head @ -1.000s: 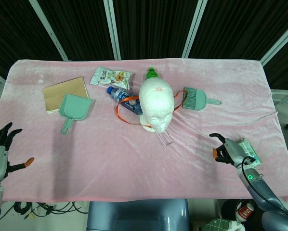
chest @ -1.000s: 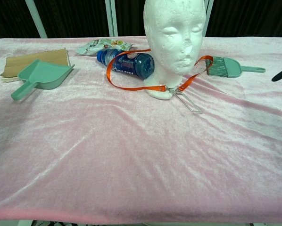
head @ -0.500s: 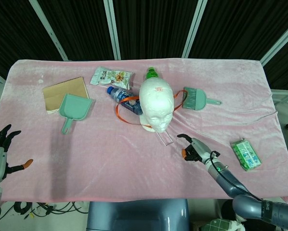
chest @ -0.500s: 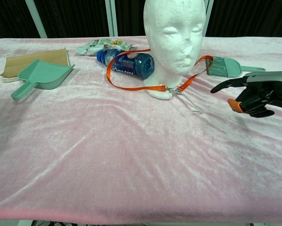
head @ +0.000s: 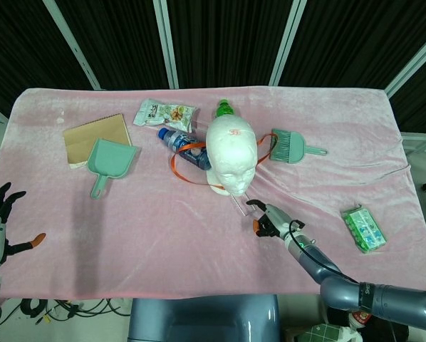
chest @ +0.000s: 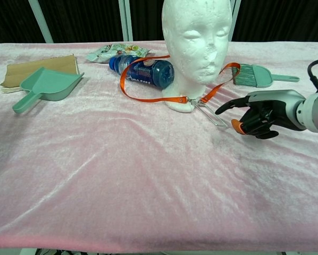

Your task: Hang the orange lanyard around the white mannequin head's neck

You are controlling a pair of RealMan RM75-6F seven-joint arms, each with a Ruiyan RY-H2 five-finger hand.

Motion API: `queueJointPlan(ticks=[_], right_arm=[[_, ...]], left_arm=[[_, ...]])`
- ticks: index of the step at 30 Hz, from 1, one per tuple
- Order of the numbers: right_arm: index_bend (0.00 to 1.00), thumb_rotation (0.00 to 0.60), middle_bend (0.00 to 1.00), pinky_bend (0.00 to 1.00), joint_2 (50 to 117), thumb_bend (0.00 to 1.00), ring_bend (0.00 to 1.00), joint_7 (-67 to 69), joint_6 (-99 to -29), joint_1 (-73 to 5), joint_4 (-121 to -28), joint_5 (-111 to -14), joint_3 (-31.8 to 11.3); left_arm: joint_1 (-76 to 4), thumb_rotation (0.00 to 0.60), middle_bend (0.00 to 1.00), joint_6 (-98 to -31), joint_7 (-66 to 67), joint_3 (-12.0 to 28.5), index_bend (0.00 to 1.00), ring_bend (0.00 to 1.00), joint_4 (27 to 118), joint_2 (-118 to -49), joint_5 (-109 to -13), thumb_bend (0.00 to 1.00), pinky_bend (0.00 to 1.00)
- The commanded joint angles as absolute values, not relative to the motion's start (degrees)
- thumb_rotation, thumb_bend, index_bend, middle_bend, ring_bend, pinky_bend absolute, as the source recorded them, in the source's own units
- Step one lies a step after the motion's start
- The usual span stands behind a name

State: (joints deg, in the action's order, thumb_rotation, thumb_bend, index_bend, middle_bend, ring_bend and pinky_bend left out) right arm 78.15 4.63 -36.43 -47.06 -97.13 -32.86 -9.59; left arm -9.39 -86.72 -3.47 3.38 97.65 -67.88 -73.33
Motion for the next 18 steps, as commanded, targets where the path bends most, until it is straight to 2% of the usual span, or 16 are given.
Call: queueJointPlan(ticks=[1, 18], right_arm=[[0.18, 0.6, 0.91, 0.95, 79.2, 0.65, 0.95, 3.85, -36.14, -48.45, -96.18, -30.91, -9.32], [0.38, 0.6, 0.92, 0.97, 82.11, 0.65, 0.96, 1.82, -35.74, -52.41, -93.5, -26.13, -7.61]], left_arm=[[-9.24, 0.6, 0.01, -86.79, -3.4, 3.67, 0.19, 0.0, 97.66, -67.98, -73.32, 0.05, 0.0], [-8.28, 0.6, 0.01, -85.72, -2.94, 5.79, 0.19, 0.0, 97.61, -68.3, -72.61, 0.05, 0.0]])
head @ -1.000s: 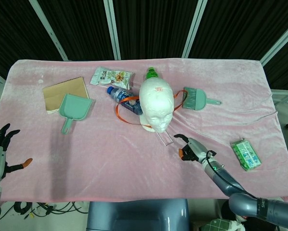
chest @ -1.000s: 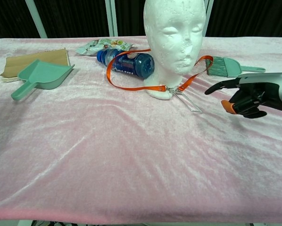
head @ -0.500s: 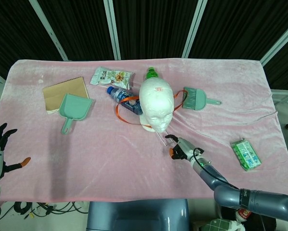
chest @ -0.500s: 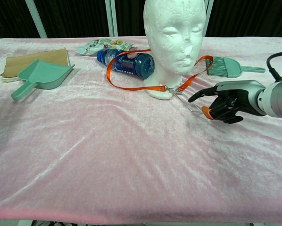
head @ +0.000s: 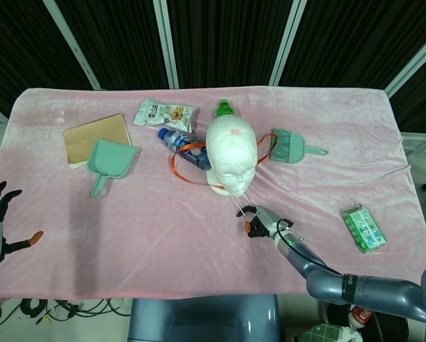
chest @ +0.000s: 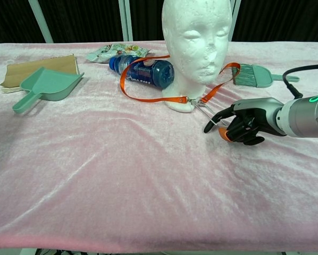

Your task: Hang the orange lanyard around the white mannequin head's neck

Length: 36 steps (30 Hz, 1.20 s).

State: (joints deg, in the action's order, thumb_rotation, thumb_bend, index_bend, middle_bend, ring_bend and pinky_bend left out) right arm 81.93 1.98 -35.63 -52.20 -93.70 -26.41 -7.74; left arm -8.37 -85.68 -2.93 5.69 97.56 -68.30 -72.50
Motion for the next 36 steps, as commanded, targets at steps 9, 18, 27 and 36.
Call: queueJointPlan(ticks=[9, 18, 27, 36], right_arm=[[0.57, 0.6, 0.93, 0.98, 82.63, 0.66, 0.97, 1.05, -35.5, -53.67, -92.57, -24.72, -7.01], [0.6, 0.6, 0.94, 0.98, 81.16, 0.66, 0.98, 0.99, -35.87, -53.74, -94.64, -25.2, -6.93], [0.6, 0.6, 0.95, 0.98, 78.29, 0.66, 0.99, -0.06, -37.76, -51.69, -100.15, -29.29, -4.64], [0.6, 0.6, 0.95, 0.98, 77.92, 0.66, 1.0, -0.91, -39.0, -50.49, -103.27, -31.09, -2.58]], left_arm=[[-7.8, 0.6, 0.01, -85.21, -3.05, 6.67, 0.19, 0.0, 97.78, -68.39, -72.24, 0.05, 0.0], [-7.48, 0.6, 0.01, -84.58, -2.7, 7.15, 0.2, 0.0, 98.07, -68.41, -72.09, 0.05, 0.0], [-6.97, 0.6, 0.01, -84.65, -2.81, 7.52, 0.2, 0.0, 98.52, -68.15, -72.45, 0.05, 0.0], [-6.6, 0.6, 0.01, -84.64, -2.84, 7.59, 0.2, 0.0, 98.82, -67.98, -73.16, 0.05, 0.0]])
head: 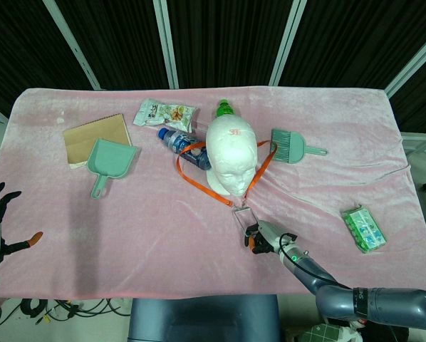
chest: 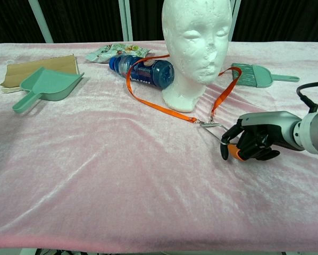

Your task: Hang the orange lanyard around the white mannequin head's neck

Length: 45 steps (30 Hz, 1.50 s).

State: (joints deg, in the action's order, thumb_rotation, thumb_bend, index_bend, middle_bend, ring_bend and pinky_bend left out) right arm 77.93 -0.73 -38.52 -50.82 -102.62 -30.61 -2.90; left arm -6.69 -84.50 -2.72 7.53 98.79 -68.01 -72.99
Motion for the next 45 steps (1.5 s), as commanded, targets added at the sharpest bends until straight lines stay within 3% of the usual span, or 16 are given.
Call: queueJointPlan(ticks=[1, 15, 17, 22, 24, 40, 43, 45], right_arm=[[0.6, 0.6, 0.95, 0.98, 77.92, 0.66, 1.0, -0.91, -39.35, -50.3, -103.63, -31.3, -2.49], [0.57, 0.6, 0.95, 0.98, 77.38, 0.65, 0.99, -0.39, -39.54, -48.19, -107.06, -33.93, -0.73], [0.51, 0.6, 0.94, 0.98, 77.35, 0.63, 0.99, -0.48, -39.22, -48.05, -107.11, -34.33, -0.37], [0.18, 0.6, 0.92, 0.97, 76.98, 0.51, 0.98, -0.56, -37.32, -48.48, -106.62, -35.02, -0.1], [0.13, 0.6, 0.92, 0.97, 76.68, 0.49, 0.98, -0.47, -36.57, -48.77, -106.53, -35.31, -0.23], [0.09, 0.6, 0.92, 0.96, 68.81, 0.47, 0.97, 1.38, -37.44, -48.37, -111.92, -37.0, -1.93], [0.09, 0.6, 0.86, 0.93, 65.87, 0.44, 0.93, 1.77, -38.11, -47.68, -113.46, -37.97, -2.08], [0.09, 0.6, 0.77, 0.88, 62.62, 0.36, 0.87, 1.43, -39.54, -46.61, -114.38, -39.84, -1.83]], left_arm=[[-6.53, 0.6, 0.01, -84.73, -2.89, 7.64, 0.2, 0.0, 98.8, -67.99, -73.23, 0.05, 0.0], [-6.21, 0.6, 0.01, -84.46, -3.22, 7.93, 0.2, 0.0, 98.89, -67.62, -73.38, 0.05, 0.0], [-6.19, 0.6, 0.01, -84.42, -3.23, 8.11, 0.2, 0.0, 98.88, -67.64, -73.19, 0.05, 0.0], [-6.03, 0.6, 0.01, -84.55, -3.05, 8.18, 0.2, 0.0, 98.99, -67.66, -73.36, 0.05, 0.0], [-6.0, 0.6, 0.01, -84.5, -2.91, 8.15, 0.2, 0.0, 98.99, -67.7, -73.42, 0.05, 0.0], [-5.99, 0.6, 0.01, -84.03, -2.06, 8.58, 0.2, 0.0, 98.94, -67.89, -72.64, 0.05, 0.0], [-5.89, 0.6, 0.01, -84.24, -2.34, 8.62, 0.2, 0.0, 98.96, -67.71, -73.03, 0.05, 0.0], [-5.74, 0.6, 0.01, -84.21, -2.52, 8.42, 0.2, 0.0, 99.04, -67.21, -73.39, 0.05, 0.0]])
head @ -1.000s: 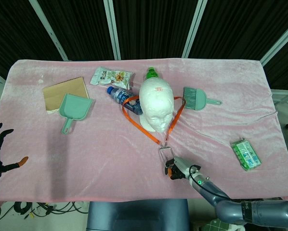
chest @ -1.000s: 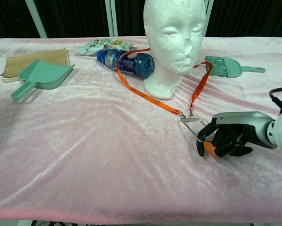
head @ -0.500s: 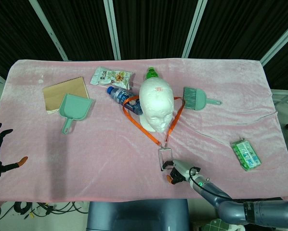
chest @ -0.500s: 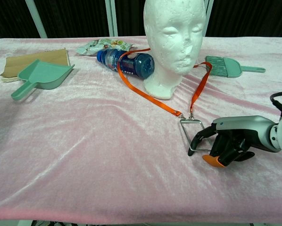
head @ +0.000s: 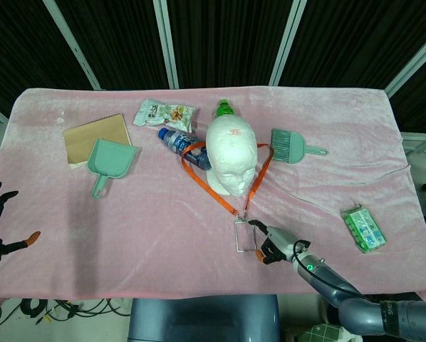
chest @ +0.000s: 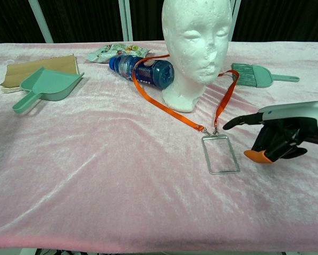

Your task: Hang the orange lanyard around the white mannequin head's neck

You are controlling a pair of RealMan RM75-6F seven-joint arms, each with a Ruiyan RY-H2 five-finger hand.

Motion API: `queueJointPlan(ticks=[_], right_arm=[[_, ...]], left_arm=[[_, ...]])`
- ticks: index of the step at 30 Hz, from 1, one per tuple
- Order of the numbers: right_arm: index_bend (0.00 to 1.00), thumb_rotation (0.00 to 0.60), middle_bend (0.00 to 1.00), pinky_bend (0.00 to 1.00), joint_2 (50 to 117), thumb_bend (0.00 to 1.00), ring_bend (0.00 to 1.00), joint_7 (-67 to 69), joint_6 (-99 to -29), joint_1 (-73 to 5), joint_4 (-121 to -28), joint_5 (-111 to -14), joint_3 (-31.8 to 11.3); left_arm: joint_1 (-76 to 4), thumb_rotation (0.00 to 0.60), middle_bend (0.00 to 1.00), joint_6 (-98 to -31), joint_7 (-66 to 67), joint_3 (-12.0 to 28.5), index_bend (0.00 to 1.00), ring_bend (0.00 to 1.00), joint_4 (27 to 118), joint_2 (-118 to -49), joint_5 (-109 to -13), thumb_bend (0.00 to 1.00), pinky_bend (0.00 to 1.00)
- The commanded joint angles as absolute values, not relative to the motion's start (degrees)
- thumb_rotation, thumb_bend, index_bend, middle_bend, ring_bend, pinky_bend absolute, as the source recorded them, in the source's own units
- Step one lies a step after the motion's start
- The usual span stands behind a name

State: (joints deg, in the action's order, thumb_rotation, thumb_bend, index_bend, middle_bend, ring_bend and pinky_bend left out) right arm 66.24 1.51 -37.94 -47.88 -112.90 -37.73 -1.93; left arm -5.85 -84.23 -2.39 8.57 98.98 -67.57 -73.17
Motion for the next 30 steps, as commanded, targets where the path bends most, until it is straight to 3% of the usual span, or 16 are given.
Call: queueJointPlan(ticks=[1, 6, 9, 12, 19, 30], right_arm=[[0.09, 0.6, 0.72, 0.85, 60.77, 0.34, 0.83, 0.58, -41.12, -45.79, -114.42, -41.56, -1.41], [0.09, 0.6, 0.34, 0.64, 54.35, 0.28, 0.49, -3.15, -55.06, -37.95, -114.36, -49.09, 1.92], [0.09, 0.6, 0.18, 0.48, 52.48, 0.25, 0.34, -3.27, -61.91, -32.8, -114.27, -54.29, 3.94], [0.09, 0.6, 0.1, 0.37, 52.37, 0.21, 0.24, -4.32, -68.9, -27.19, -111.8, -62.7, 6.87], [0.09, 0.6, 0.05, 0.24, 59.51, 0.18, 0.18, -7.75, -85.47, -15.89, -100.49, -77.45, 9.83], [0.09, 0.6, 0.05, 0.21, 66.8, 0.16, 0.17, -5.95, -93.6, -9.13, -87.44, -84.36, 7.77]], left_arm=[[-5.67, 0.6, 0.01, -84.07, -2.47, 8.25, 0.2, 0.0, 99.16, -66.86, -73.52, 0.05, 0.0], [-5.45, 0.6, 0.01, -83.75, -2.73, 7.35, 0.2, 0.0, 100.27, -65.3, -75.25, 0.05, 0.0], [-5.24, 0.6, 0.01, -84.16, -2.4, 6.67, 0.19, 0.0, 100.46, -65.23, -76.68, 0.05, 0.0], [-5.31, 0.6, 0.01, -83.15, -1.19, 5.48, 0.18, 0.0, 100.8, -65.06, -77.42, 0.05, 0.0], [-5.08, 0.6, 0.0, -82.81, 1.24, 4.05, 0.18, 0.0, 101.7, -65.2, -78.46, 0.05, 0.0], [-5.27, 0.6, 0.0, -82.09, -0.89, 2.58, 0.18, 0.0, 100.23, -65.38, -81.6, 0.05, 0.0]])
